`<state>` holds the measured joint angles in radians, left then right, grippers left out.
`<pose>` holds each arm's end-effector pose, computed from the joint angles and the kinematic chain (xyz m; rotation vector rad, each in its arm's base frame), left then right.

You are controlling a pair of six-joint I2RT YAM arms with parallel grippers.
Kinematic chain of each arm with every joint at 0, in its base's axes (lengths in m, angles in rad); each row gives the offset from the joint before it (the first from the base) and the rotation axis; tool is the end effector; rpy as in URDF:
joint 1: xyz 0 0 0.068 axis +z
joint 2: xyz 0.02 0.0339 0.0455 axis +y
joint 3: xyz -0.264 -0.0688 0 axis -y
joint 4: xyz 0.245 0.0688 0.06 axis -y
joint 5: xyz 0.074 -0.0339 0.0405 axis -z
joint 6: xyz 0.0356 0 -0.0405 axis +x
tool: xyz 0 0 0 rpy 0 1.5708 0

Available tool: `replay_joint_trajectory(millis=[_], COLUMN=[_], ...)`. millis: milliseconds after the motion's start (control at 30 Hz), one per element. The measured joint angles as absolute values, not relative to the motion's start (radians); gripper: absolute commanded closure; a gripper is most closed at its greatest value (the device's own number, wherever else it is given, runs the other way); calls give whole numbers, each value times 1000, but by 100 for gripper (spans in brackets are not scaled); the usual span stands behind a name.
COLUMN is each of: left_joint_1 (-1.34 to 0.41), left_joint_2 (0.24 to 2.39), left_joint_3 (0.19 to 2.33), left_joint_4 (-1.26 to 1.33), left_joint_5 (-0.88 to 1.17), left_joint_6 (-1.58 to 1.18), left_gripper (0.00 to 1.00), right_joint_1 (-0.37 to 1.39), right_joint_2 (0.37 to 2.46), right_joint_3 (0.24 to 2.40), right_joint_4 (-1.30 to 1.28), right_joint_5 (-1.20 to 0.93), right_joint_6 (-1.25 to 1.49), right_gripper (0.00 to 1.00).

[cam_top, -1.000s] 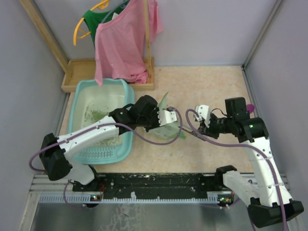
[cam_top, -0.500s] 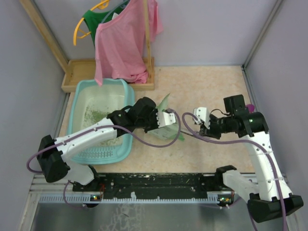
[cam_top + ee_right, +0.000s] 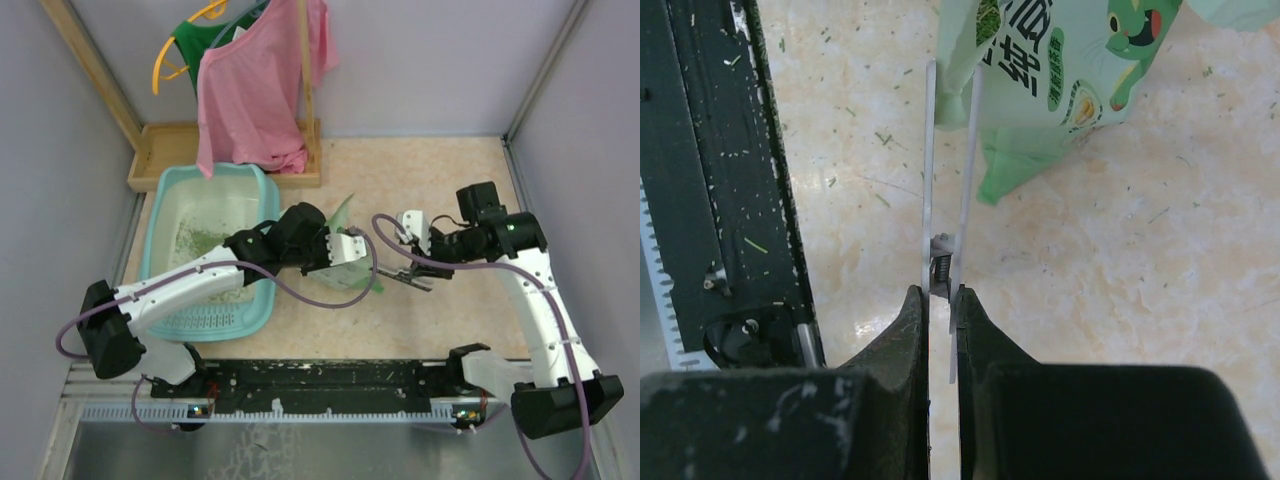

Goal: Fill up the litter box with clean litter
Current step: Clamp the cat litter bag at the center of the board.

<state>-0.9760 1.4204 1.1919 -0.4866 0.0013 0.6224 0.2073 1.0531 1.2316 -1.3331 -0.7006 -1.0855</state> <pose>0.1767 -0.2613 0.3056 1.6440 1.5983 -0.1854 0.1526 0.0555 0.3529 -1.6049 1.8174 0.5824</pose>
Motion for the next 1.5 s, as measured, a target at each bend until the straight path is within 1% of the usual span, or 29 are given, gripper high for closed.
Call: replay_joint_trajectory(millis=[133,533,700,833,967,1233,1500], left_joint_1=[-979,-989,-993,-997,-1002,-1005,-1010], left_joint_2=[1424,1425,1426,1428,1438,1454,1454], left_joint_3=[1192,1193,1193,1193,1200,1217,1217], left_joint_4=[-476,-471,-471,-468,-465,-463,-458], left_joint_5=[-5,-20,-32,-38,-44,-54,-63], left_joint_6=[626,627,627,627,629,644,648], left_gripper=[100,100,100,100,100,100,100], right_joint_1=[207,239,255,255,255,255,255], right_joint_2=[1085,1228,1246,1219,1131,999,984], right_joint_3=[1248,1396,1409,1399,1346,1312,1243], right_joint_4=[-1333,-1351,-1356,-1349,-1349,-1352,-1351], right_joint_5=[-702,-706,-700,-688,-660,-566,-558], right_joint_6=[-1077,-1069,-1069,-1054,-1031,-999,-991], right_gripper=[100,100,100,100,100,100,100])
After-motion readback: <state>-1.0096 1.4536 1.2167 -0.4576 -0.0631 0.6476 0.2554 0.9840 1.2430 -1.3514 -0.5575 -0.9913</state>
